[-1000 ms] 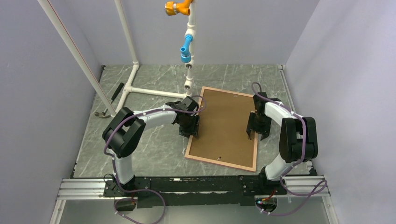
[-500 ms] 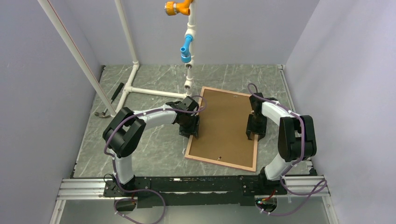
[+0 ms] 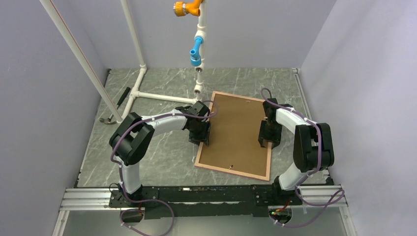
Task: Put the photo into the frame
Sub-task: Install the photo frame at the center of the board.
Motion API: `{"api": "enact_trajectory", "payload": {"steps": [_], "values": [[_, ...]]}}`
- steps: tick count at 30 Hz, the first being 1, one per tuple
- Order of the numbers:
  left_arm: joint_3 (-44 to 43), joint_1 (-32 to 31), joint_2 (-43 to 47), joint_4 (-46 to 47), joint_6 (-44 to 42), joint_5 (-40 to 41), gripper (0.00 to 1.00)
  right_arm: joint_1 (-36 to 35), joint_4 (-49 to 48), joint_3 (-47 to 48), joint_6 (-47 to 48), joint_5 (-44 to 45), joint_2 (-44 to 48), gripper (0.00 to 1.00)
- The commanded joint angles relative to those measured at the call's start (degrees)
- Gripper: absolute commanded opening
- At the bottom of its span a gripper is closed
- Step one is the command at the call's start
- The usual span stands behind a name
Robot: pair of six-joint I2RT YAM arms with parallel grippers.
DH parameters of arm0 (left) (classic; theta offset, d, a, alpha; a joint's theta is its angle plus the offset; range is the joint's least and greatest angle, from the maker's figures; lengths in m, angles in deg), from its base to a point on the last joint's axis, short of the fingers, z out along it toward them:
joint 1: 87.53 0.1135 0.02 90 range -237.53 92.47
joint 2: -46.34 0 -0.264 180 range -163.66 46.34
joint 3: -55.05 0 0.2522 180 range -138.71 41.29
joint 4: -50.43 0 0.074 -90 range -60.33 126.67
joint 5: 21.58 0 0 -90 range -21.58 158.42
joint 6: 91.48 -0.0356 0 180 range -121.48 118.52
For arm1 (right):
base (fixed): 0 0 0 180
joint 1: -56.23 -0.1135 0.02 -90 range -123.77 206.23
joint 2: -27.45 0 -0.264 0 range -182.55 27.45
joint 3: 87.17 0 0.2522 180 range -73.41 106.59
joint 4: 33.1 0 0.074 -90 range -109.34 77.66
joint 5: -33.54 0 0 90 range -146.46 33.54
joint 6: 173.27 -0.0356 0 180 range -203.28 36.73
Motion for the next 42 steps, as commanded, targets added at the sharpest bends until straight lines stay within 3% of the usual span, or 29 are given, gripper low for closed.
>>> {"api": "enact_trajectory", "payload": {"steps": [1, 5, 9, 12, 15, 20, 23, 28, 29, 36, 42], "values": [[-1.4, 0.3, -1.5, 1.8, -1.6, 0.4, 0.52, -1.9, 4.0, -4.2, -2.7, -1.3, -4.0, 0.58], [-1.1, 0.8, -1.0, 2.3, -1.9, -0.1, 0.52, -2.3, 4.4, -4.0, -3.2, -1.9, -2.2, 0.71], [-0.2, 1.7, -0.2, 3.2, -2.0, -0.6, 0.53, -1.2, 3.8, -2.7, -3.6, -3.1, 1.5, 0.90], [0.4, 2.4, 0.3, 3.8, -2.3, -1.2, 0.53, 4.7, 0.5, -2.5, -2.4, -10.4, 4.3, 0.91], [0.6, 2.6, 0.6, 4.0, -2.6, -1.5, 0.53, 12.2, -4.0, -3.5, -2.0, -18.0, 6.3, 0.87], [-0.1, 2.8, 0.1, 4.1, -2.9, -2.1, 0.53, 16.9, -7.4, -4.9, -3.0, -23.2, 5.9, 0.79], [0.2, 2.7, 0.2, 4.4, -2.6, -2.2, 0.53, 17.4, -7.9, -5.7, -2.8, -22.3, 4.5, 0.66], [0.1, 2.9, -0.3, 4.4, -2.7, -2.1, 0.53, 17.4, -8.5, -8.9, -2.0, -20.7, 3.1, 0.54], [-0.1, 2.9, -0.5, 4.4, -2.7, -2.2, 0.53, 17.5, -8.4, -9.4, -1.9, -19.7, 3.1, 0.45], [-0.3, 2.8, -0.5, 4.6, -2.7, -2.1, 0.53, 17.2, -6.9, -7.9, -2.0, -15.9, 2.2, 0.33], [-0.3, 2.9, -0.5, 4.8, -2.7, -2.3, 0.53, 14.0, -3.9, -4.9, -2.0, -8.5, 2.4, 0.15]]}}
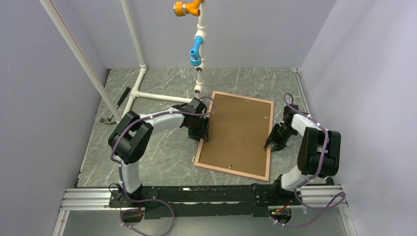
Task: Put the photo into the frame
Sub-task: Install the photo frame at the center of the board.
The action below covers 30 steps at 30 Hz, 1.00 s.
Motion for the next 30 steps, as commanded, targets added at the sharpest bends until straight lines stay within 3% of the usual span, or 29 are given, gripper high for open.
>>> {"api": "enact_trajectory", "payload": {"steps": [1, 7, 9, 12, 14, 15, 22, 27, 30], "values": [[-0.5, 0.2, -0.3, 1.1, -1.0, -0.7, 0.53, -4.2, 2.7, 2.9, -0.5, 11.8, -1.5, 0.13], [0.3, 0.7, 0.4, 1.3, -1.0, -1.1, 0.54, -15.2, 7.0, 8.1, -2.4, 23.7, -6.0, 0.01], [0.7, 1.1, 0.8, 1.5, -0.8, -1.5, 0.55, -16.7, 8.0, 9.0, -2.3, 24.2, -7.6, 0.02], [0.9, 1.4, 1.2, 1.2, -1.1, -1.4, 0.56, -17.1, 7.7, 8.6, -2.1, 21.9, -7.6, 0.10], [1.0, 1.5, 1.3, 1.3, -1.2, -1.5, 0.56, -17.1, 7.6, 8.0, -2.0, 20.1, -6.5, 0.32], [1.0, 1.5, 1.3, 1.2, -1.2, -1.6, 0.56, -17.0, 7.7, 7.7, -2.0, 19.6, -6.1, 0.36], [0.6, 1.5, 0.7, 1.2, -1.2, -1.8, 0.55, -17.1, 7.8, 6.2, -1.4, 15.2, -6.0, 0.39], [0.6, 1.5, 0.4, 1.3, -1.1, -1.8, 0.55, -17.2, 7.5, 5.4, -0.8, 14.3, -6.3, 0.52], [0.6, 1.5, 0.3, 1.3, -1.2, -1.8, 0.55, -17.2, 6.8, 4.8, -0.8, 13.8, -6.3, 0.50]]}}
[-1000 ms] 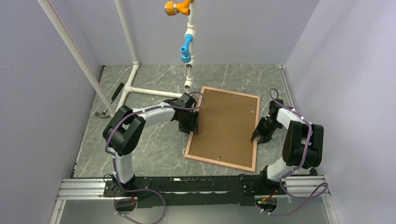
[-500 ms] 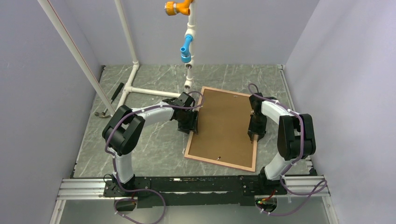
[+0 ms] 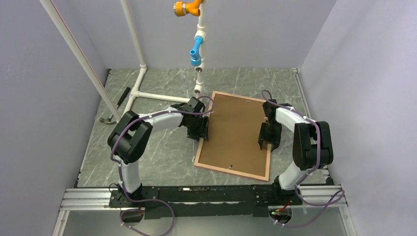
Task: Put the photo into the frame
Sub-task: Install the photo frame at the center of the board.
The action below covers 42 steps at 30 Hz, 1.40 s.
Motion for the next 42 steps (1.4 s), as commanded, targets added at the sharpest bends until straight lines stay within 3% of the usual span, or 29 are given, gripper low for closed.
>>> {"api": "enact_trajectory", "payload": {"steps": [1, 3, 10, 13, 14, 17, 19, 21, 23, 26, 35, 38, 42], "values": [[0.2, 0.3, 0.3, 0.8, -1.2, -0.3, 0.55, -0.7, -2.2, -3.1, -0.9, -2.3, -1.4, 0.39], [0.2, 0.3, 0.3, 0.7, -1.2, -0.3, 0.55, -0.7, -2.3, -2.8, -1.2, -0.6, -1.8, 0.28], [0.2, 0.3, 0.3, 0.5, -1.5, -0.1, 0.55, -0.5, -1.5, 1.3, -1.0, 5.7, -4.9, 0.06], [0.4, 0.2, 0.6, 0.3, -1.6, 0.1, 0.55, -0.5, -1.5, 3.2, 0.0, 5.1, -5.4, 0.05], [0.5, 0.3, 0.8, 0.2, -1.7, 0.3, 0.55, -0.5, -1.7, 3.8, 0.5, 3.5, -5.1, 0.11], [0.7, 0.8, 1.4, -0.2, -1.9, 0.4, 0.56, -0.4, -2.3, 6.0, 1.3, 0.0, -3.4, 0.57], [1.2, 1.5, 1.8, 0.1, -1.9, 0.0, 0.56, 0.3, -3.3, 7.3, 1.6, -2.9, -2.5, 0.78], [1.5, 2.2, 2.1, 0.2, -2.1, -0.2, 0.56, 1.7, -4.7, 8.8, 1.8, -6.8, -2.2, 0.93], [1.7, 2.9, 2.3, 0.1, -2.6, -0.3, 0.56, 4.0, -6.4, 10.8, 1.9, -10.5, -3.0, 0.99], [1.5, 3.7, 2.2, -0.1, -3.2, -0.6, 0.56, 8.2, -8.0, 14.7, 2.0, -14.6, -6.8, 1.00], [-0.3, 4.4, -0.1, -0.6, -4.0, -1.5, 0.56, 11.4, -4.6, 32.7, 2.1, -11.3, -23.3, 0.97], [-0.4, 4.4, -0.6, -0.3, -3.9, -1.7, 0.56, 11.3, -4.5, 35.0, 2.1, -11.9, -26.4, 0.89], [-0.6, 4.4, -1.1, -0.1, -3.7, -1.9, 0.55, 11.4, -4.7, 34.1, 1.7, -9.9, -26.4, 0.68]]}}
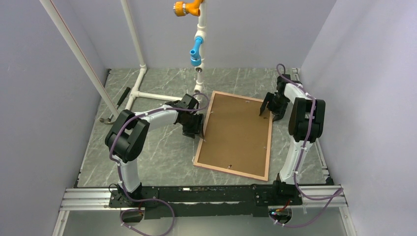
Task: Put the photo into the frame
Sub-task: Install the photo frame at the center of the board.
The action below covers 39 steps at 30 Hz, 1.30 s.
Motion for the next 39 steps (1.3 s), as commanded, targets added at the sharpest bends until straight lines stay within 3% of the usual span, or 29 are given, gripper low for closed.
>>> {"api": "enact_trajectory", "payload": {"steps": [1, 3, 5, 19, 28, 34, 37, 39], "values": [[-1.1, 0.2, -1.4, 0.2, -1.0, -0.4, 0.55, -0.2, -0.8, -0.3, -0.5, 3.9, -0.6, 0.62], [-1.1, 0.2, -1.5, 0.4, -1.0, -0.5, 0.55, -0.2, -0.7, -1.3, -0.2, 5.3, 0.1, 0.50], [-1.2, 0.2, -1.6, 0.3, -1.1, -0.6, 0.55, -0.3, -0.2, -1.9, 0.2, 5.9, 0.6, 0.44], [-0.3, 0.2, -1.4, 1.1, -0.5, -0.4, 0.55, -1.7, 1.7, -4.0, 1.7, 9.0, 3.2, 0.38], [0.3, 0.2, -1.0, 1.3, -0.3, -0.3, 0.55, -3.6, 3.8, -2.7, 2.8, 16.6, 3.4, 0.01], [0.3, 0.2, -0.3, 1.2, -0.3, 0.1, 0.55, -6.0, 4.9, -1.2, 3.3, 23.8, 3.8, 0.00], [0.1, 0.2, 0.1, 1.0, -0.5, 0.4, 0.55, -5.9, 4.0, -1.1, 3.7, 20.8, 4.4, 0.00], [0.0, 0.2, 0.5, 1.2, -0.6, 0.5, 0.55, -6.0, 3.3, -1.3, 3.6, 18.8, 5.3, 0.21]]}}
